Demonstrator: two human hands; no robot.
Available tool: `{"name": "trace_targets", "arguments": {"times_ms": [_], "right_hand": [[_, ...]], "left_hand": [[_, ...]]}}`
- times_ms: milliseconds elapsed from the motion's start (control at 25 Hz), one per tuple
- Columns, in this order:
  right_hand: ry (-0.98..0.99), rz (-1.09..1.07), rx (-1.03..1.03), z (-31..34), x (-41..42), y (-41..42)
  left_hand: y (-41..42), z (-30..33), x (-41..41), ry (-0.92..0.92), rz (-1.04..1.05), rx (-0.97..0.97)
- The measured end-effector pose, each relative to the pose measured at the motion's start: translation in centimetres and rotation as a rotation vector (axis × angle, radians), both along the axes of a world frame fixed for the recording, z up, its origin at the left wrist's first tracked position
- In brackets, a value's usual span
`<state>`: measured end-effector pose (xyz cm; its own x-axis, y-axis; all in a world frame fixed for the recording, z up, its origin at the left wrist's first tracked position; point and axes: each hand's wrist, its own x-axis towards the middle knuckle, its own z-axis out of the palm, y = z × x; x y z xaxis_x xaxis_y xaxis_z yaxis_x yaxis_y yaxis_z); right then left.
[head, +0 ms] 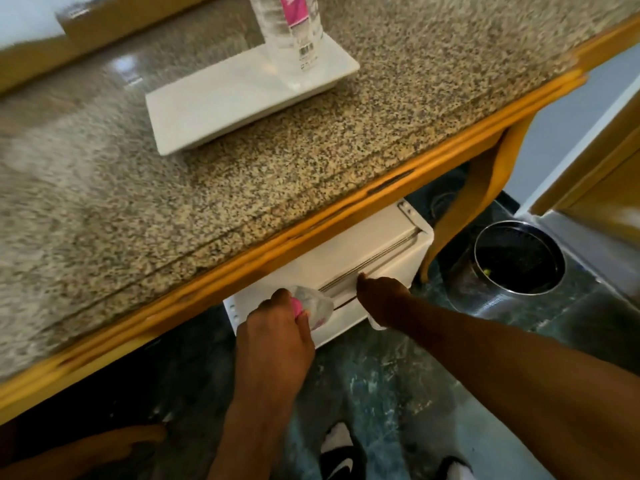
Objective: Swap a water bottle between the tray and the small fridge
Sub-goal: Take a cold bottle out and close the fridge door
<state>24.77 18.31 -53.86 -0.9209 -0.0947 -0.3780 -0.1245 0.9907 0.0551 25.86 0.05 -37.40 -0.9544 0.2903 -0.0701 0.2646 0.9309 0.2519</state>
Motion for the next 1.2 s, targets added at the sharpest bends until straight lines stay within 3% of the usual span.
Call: {"name": "trace_targets", "arguments": {"times_ms": [120,280,520,640,880,1200], "right_hand": [[-0.036,0.009,-0.154,7.7,1.6,0.6],[0.081,0.104,-0.247,25.7,4.2,0.0],[0.287,0.246,-0.169,50.9,4.8,-2.0],[0.365,0.246,-0.168,57.1,2.5,-1.9],[0.454,0.331,-0.158,62.4,-6.4,-2.3],[0.342,0.178,-0.301,54.9,-16.3,-3.0]], "left_hand": [[-0.1,3.2,0.1,-0.008,-0.044,0.01],[0.1,13.7,2.0,0.063,-0.171,-0.017],[0.1,33.0,1.4,0.186,-0.18,-0.02],[0.3,39.2,-1.0,0.239,-0.167,0.007],[-0.7,44.5,-9.1,0.284,-0.098,0.03],[-0.7,38.6,-19.4,0.16,-0.244,-0.031]]}}
